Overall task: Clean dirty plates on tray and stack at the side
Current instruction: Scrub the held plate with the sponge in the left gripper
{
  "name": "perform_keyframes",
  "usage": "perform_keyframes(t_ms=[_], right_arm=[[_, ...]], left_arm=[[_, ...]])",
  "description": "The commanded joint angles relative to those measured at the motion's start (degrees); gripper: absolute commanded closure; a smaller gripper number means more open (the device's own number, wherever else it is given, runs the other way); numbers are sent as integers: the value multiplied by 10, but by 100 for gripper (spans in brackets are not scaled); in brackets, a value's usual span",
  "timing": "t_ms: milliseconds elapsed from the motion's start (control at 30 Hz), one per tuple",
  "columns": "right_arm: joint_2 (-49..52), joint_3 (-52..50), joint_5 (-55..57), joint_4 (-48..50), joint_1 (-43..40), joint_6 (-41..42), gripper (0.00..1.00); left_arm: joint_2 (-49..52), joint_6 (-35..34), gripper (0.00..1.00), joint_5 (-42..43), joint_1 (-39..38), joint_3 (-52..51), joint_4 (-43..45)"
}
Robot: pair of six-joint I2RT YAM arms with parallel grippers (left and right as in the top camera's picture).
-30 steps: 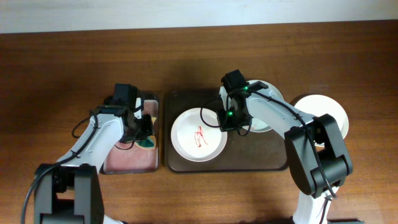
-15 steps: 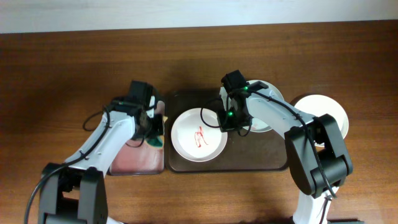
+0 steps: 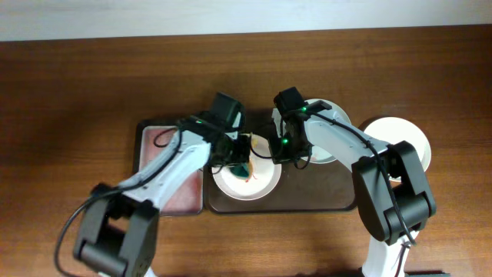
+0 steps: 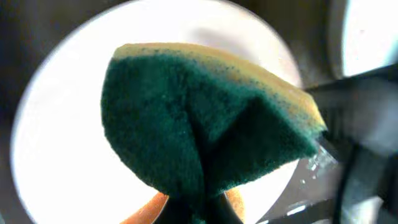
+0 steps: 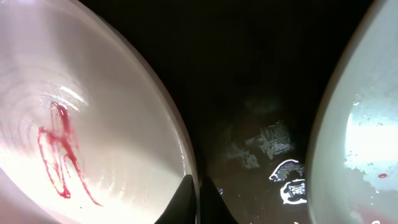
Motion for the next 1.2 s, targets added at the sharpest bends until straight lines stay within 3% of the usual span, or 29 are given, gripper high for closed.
perform_keyframes(t_ms=[0, 100, 367, 533, 633, 733, 867, 1067, 1167], right_arm=[[-1, -6, 11, -6, 3, -1, 96], [-1, -6, 11, -7, 3, -1, 96], [-1, -6, 11, -9, 3, -1, 96], [-1, -6, 11, -9, 3, -1, 96], [-1, -6, 12, -13, 3, -1, 96], [-1, -6, 12, -15, 3, -1, 96], [-1, -6, 12, -15, 3, -1, 96], [-1, -6, 12, -15, 3, -1, 96], [-1, -6, 12, -15, 3, -1, 96]], left_arm=[[37, -57, 100, 10, -23, 6, 21], [53, -91, 100, 10, -31, 6, 29], [58, -95, 100, -36, -45, 4, 42], [59, -134, 100, -156, -46, 2, -12], [59, -134, 100, -173, -42, 2, -17], [56, -121, 100, -136, -29, 2, -10], [57, -57, 100, 30, -29, 2, 68], [101, -65, 100, 43, -30, -1, 76], [112, -64, 100, 23, -29, -1, 40]])
